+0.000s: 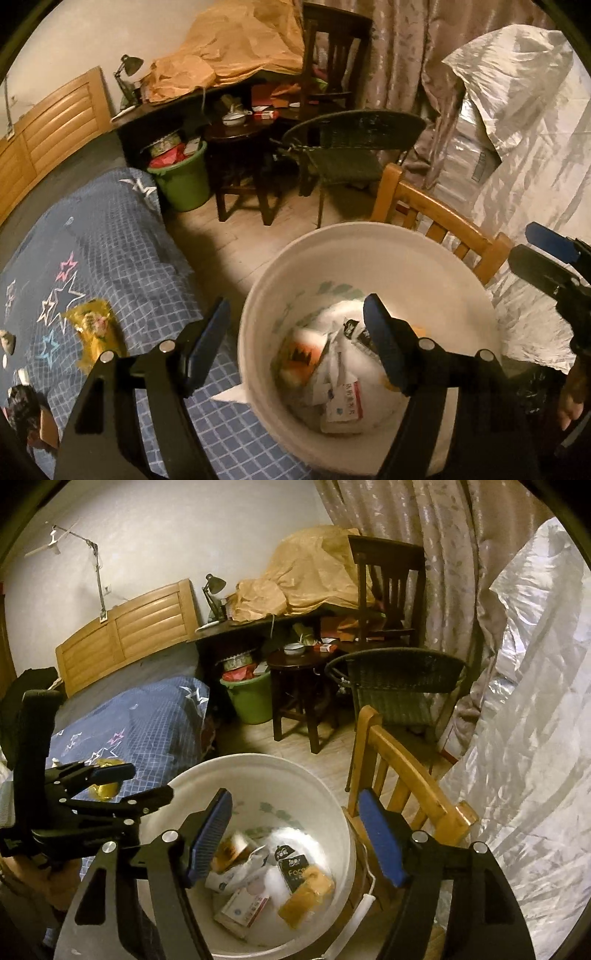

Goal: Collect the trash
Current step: 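Open both tools to drop the cup and gold packet into the bucket, then move both open tools back over the bed clutter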

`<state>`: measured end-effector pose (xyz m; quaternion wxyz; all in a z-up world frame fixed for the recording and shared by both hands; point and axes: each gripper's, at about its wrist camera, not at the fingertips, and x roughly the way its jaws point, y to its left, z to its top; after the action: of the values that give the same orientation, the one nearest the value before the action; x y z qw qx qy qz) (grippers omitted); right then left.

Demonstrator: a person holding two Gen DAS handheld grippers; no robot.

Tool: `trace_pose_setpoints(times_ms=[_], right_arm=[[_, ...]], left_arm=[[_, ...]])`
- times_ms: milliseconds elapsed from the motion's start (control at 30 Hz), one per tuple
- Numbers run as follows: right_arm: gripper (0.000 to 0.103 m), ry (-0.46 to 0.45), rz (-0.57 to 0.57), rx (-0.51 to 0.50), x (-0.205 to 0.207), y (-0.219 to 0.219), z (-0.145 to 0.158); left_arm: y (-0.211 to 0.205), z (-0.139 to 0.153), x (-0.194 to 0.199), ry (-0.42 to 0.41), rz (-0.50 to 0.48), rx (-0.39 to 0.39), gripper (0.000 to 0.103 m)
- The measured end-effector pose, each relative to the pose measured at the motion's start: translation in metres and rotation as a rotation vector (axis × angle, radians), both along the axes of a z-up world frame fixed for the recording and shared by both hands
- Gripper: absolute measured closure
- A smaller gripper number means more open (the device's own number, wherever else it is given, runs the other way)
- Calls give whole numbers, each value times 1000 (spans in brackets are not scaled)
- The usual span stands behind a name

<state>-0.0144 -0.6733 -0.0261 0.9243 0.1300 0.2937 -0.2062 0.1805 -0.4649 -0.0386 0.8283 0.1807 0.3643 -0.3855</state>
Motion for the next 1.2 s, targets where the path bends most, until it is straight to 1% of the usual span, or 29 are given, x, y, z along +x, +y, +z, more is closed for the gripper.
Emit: trace_pose_setpoints(times_ms=[67,200,267,367,533,767,900,1033,1100,1200], right_arm=[[34,-5,-5,-1,-2,5,-2],[35,-42,-1,-5,-7,20,-2],[35,-65,13,-7,-7,32,-2],[35,-81,42,-9,-3,54,-4],[35,-80,115,19,13,97,-10],[35,-20,243,102,50,173,-39],[35,16,309,138,74,220,-54],[35,43,376,194,105,263,-65],[35,55,421,238,126,289,-70],[35,64,499,279,155,327,-71]], left_arm=[[10,-2,0,-8,24,4,31],[40,-5,-1,-29,67,-9,28],[61,-7,-1,-36,96,-16,27],[96,-9,0,-15,132,-40,27],[157,-16,-2,4,201,-64,26],[244,-23,-9,6,293,-101,24],[294,-31,-12,30,359,-120,24],[341,-41,-15,32,427,-119,24],[364,-45,-15,36,467,-125,24],[406,-54,-7,58,551,-149,24]])
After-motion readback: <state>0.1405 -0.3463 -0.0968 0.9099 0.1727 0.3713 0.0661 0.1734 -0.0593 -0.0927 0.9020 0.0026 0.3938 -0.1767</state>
